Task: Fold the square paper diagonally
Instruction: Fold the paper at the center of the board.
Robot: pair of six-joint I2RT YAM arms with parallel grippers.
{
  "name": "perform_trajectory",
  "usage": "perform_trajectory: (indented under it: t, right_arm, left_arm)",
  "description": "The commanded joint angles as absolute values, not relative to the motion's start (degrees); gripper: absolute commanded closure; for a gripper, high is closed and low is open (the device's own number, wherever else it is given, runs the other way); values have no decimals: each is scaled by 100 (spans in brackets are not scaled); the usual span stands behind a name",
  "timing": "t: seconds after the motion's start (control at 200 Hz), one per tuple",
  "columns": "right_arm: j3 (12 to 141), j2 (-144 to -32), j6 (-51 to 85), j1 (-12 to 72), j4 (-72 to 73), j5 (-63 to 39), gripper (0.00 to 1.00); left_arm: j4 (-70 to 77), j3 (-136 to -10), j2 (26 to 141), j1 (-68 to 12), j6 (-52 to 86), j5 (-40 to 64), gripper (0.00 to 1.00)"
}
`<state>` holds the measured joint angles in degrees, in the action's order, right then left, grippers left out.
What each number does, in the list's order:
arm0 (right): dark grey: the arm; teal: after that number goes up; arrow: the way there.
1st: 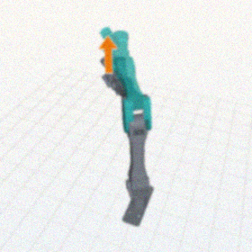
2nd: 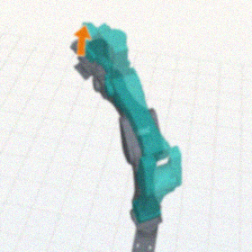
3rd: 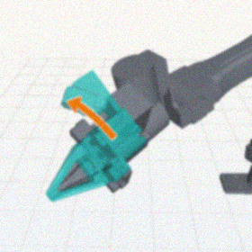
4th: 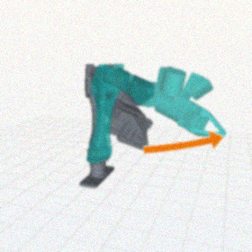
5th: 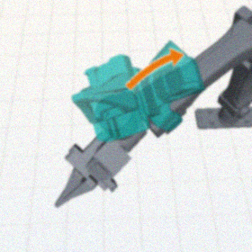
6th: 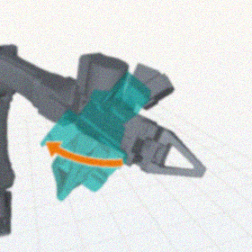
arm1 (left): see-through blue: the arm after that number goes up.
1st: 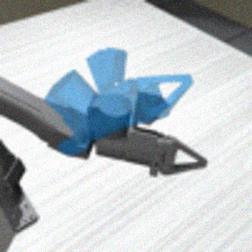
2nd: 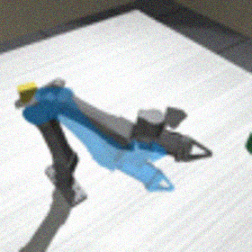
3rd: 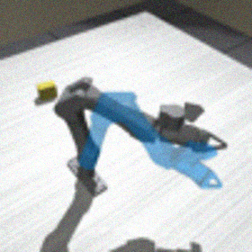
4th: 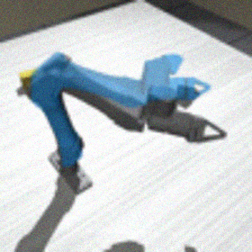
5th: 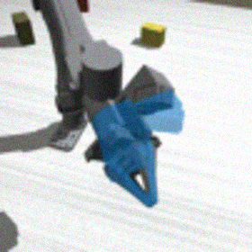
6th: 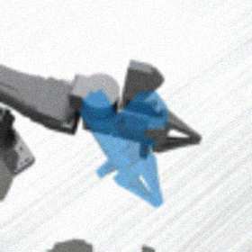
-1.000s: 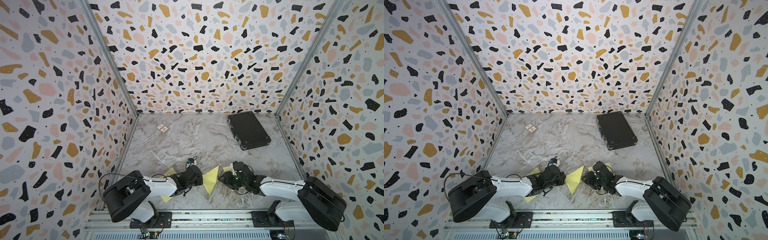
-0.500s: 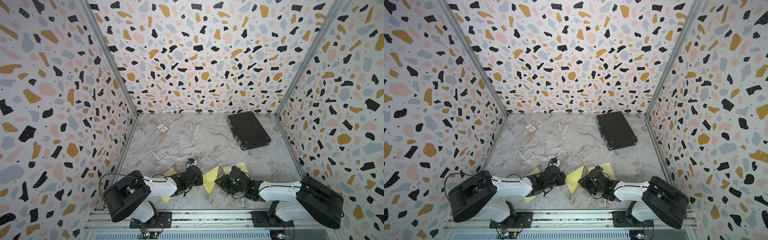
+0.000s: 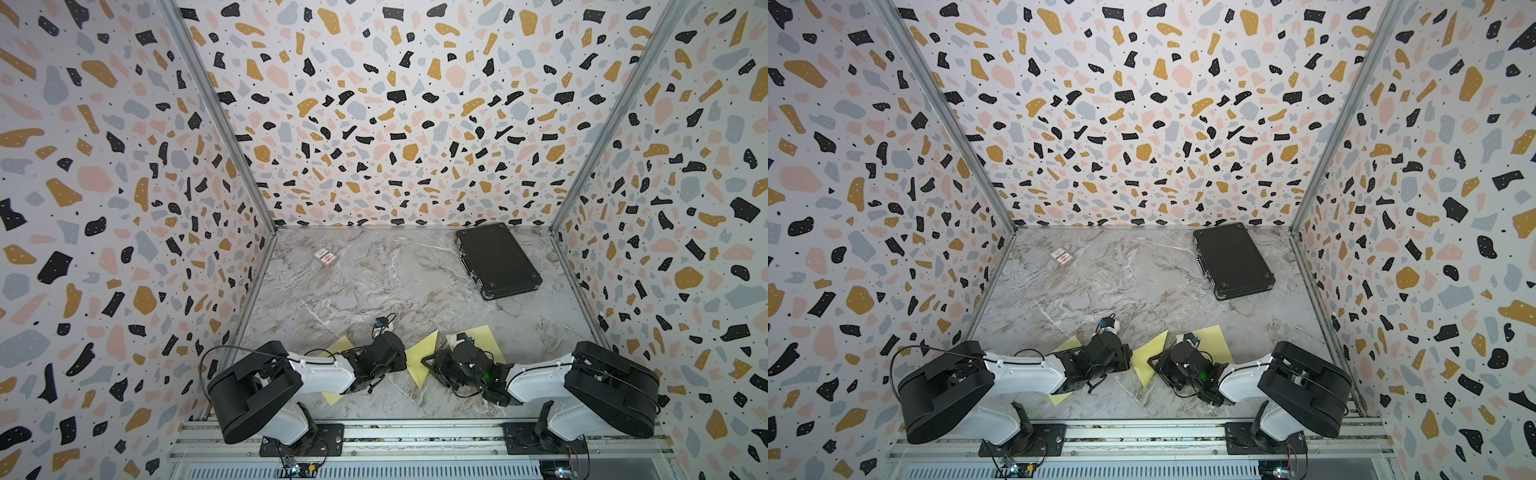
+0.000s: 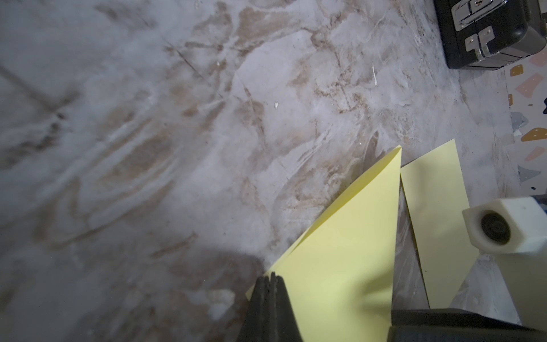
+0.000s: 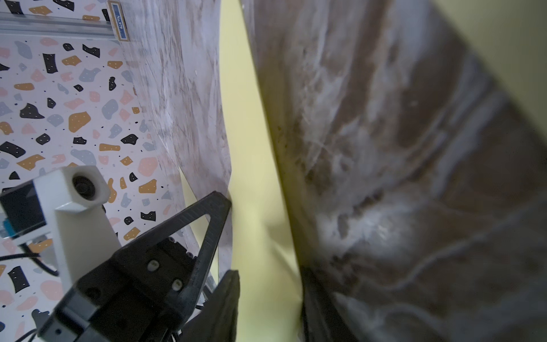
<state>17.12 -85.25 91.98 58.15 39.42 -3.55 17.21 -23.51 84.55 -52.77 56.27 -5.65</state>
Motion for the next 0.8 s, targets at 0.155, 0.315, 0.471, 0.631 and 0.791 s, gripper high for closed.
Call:
perform_trajectory:
  t: [0.155, 0.315, 0.471, 0.631, 0.791]
  right_arm:
    - [1459, -8895, 9489, 5933, 4597, -73, 77]
    - [1442, -9149, 9561, 5933, 5054, -88, 93]
    - [1310, -9248, 9572, 5933, 5427, 32, 100]
    - [1359, -8844, 9508, 5941, 4803, 79, 91]
    - [1403, -8283, 9443, 5983, 4056, 203, 68]
  left_arm:
    - [-160, -1881, 8919, -5397, 5678, -264, 100]
    - [-187, -1881, 8912, -5414, 5695, -277, 100]
    - [-193, -1872, 8912, -5432, 5704, -296, 100]
    - [-197, -1870, 8930, -5447, 5713, -316, 100]
    - [-202, -1872, 8943, -5441, 5713, -342, 100]
